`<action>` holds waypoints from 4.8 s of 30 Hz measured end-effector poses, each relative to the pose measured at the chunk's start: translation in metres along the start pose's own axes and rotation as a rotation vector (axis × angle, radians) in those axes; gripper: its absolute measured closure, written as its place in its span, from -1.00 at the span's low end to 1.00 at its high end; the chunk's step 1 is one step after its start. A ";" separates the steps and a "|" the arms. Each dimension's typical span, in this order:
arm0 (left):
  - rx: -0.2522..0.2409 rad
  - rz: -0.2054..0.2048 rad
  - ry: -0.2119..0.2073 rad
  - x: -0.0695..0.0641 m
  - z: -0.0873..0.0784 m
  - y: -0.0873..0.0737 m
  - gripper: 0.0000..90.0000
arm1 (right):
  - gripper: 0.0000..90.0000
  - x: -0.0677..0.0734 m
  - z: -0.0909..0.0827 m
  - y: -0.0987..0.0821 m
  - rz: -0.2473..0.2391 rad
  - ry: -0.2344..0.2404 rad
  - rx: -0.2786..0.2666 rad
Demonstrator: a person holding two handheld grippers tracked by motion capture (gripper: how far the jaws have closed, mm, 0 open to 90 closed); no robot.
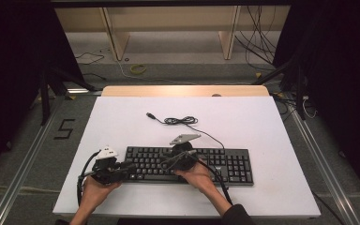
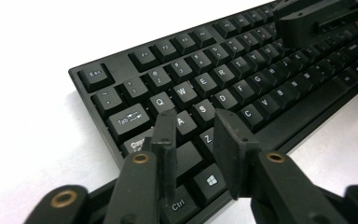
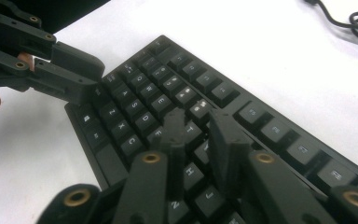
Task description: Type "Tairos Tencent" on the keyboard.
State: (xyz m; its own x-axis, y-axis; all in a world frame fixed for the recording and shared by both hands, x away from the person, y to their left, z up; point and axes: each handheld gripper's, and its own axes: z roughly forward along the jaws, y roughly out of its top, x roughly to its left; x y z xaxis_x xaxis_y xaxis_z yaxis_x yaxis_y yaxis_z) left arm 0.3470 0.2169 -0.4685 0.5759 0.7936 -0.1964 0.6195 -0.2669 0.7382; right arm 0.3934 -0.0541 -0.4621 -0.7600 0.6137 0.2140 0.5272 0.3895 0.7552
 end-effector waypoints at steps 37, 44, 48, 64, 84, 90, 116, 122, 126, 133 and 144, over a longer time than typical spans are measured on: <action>-0.061 -0.018 -0.027 -0.003 0.013 0.011 0.28 | -0.07 -0.008 -0.043 -0.024 0.024 0.001 -0.029; -0.045 0.000 -0.032 -0.005 0.022 0.014 0.62 | -0.10 -0.005 -0.046 -0.031 0.021 0.017 -0.027; -0.043 0.013 -0.025 -0.006 0.026 0.017 0.74 | -0.12 -0.003 -0.045 -0.033 0.020 0.026 -0.022; 0.008 0.038 -0.029 -0.006 0.045 0.027 0.98 | -0.19 0.007 -0.042 -0.036 -0.006 0.051 -0.014; 0.035 0.036 -0.028 -0.008 0.054 0.028 0.98 | -0.17 0.006 -0.047 -0.036 0.000 0.044 -0.036; 0.017 0.038 -0.035 -0.009 0.048 0.029 0.79 | -0.12 0.005 -0.047 -0.034 0.002 0.044 -0.045; -0.064 -0.030 -0.088 -0.004 0.023 0.023 -0.07 | 0.58 0.008 -0.035 -0.027 -0.047 0.062 -0.024; -0.089 -0.036 -0.090 -0.004 0.020 0.022 -0.14 | 0.76 0.008 -0.028 -0.025 -0.051 0.062 -0.009; -0.104 -0.038 -0.091 -0.004 0.017 0.021 -0.18 | 0.86 0.007 -0.026 -0.024 -0.052 0.063 -0.007; -0.137 -0.037 -0.103 -0.006 0.011 0.016 -0.24 | 0.97 0.007 -0.022 -0.023 -0.056 0.053 0.001; -0.172 -0.031 -0.116 -0.009 0.001 0.010 -0.24 | 1.00 0.009 -0.015 -0.023 -0.059 0.037 0.024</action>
State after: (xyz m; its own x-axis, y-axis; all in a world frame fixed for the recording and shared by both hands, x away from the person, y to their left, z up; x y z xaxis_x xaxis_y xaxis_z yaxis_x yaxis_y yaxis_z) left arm 0.3486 0.2068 -0.4596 0.6215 0.7291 -0.2865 0.5438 -0.1383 0.8277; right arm 0.3683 -0.0678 -0.4677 -0.8033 0.5637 0.1923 0.4895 0.4407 0.7524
